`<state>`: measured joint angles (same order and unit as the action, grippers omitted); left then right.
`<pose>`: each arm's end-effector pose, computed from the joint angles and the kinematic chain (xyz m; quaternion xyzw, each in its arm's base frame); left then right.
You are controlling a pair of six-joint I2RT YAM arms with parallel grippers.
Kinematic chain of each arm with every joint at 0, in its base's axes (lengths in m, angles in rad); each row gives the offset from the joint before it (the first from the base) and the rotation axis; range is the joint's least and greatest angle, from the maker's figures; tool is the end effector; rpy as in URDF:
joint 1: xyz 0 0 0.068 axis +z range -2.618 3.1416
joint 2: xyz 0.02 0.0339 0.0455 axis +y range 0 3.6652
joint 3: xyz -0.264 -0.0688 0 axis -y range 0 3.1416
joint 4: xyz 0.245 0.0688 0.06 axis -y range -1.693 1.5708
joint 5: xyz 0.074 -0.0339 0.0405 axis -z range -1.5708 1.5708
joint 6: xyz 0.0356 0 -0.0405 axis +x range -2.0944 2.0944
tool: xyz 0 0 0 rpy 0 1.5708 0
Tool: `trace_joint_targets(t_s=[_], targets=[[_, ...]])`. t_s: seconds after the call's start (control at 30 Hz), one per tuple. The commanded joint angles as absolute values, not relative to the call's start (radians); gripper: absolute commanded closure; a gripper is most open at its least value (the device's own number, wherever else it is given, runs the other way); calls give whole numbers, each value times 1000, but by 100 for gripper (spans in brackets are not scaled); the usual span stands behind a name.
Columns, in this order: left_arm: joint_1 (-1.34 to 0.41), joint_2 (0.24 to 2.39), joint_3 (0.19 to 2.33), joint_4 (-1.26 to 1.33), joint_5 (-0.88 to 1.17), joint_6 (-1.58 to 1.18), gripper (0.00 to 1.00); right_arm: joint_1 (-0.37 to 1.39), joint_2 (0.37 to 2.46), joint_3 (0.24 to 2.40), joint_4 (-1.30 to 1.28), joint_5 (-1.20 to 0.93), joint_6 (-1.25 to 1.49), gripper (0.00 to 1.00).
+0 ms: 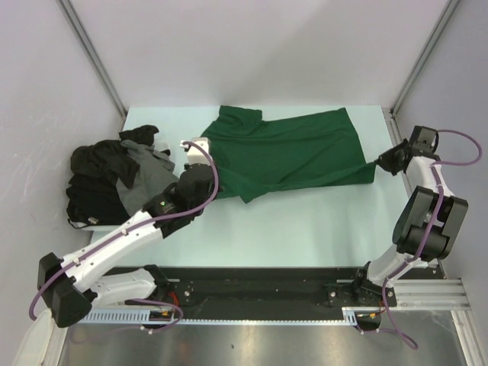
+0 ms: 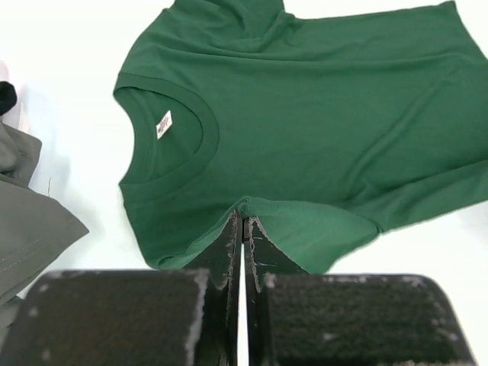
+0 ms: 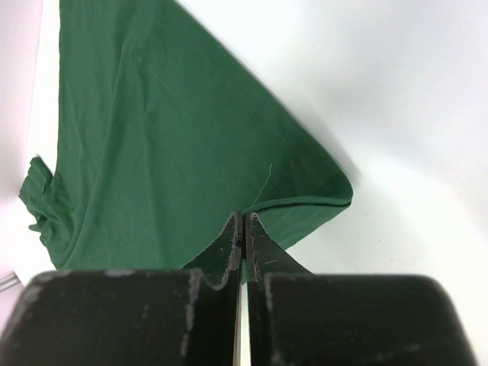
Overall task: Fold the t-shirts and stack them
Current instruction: Fold the flattened tshirt in 1/3 of the way
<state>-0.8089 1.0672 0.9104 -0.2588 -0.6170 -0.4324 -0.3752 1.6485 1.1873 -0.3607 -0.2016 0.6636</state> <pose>0.1794 -0.1581 0.3241 -0.0135 0.8151 -0.0956 0.5711 0.3382 -0.1256 0.2417 0.4277 0.8221 0.1450 0.3467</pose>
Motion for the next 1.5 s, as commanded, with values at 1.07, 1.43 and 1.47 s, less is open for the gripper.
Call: trace_joint_targets(t_s=[1.07,1.43,1.47], targets=[[-749,1055,919,-253,-637,-436,100,-362,1680,1221,-307,-198,681,100],[-719,1043,893,-253,-603,-460,100,-364,1684,1223,-311,-187,675,100],[-718,1042,891,-253,-601,-459,100,-362,1684,1223,-305,-187,680,100]])
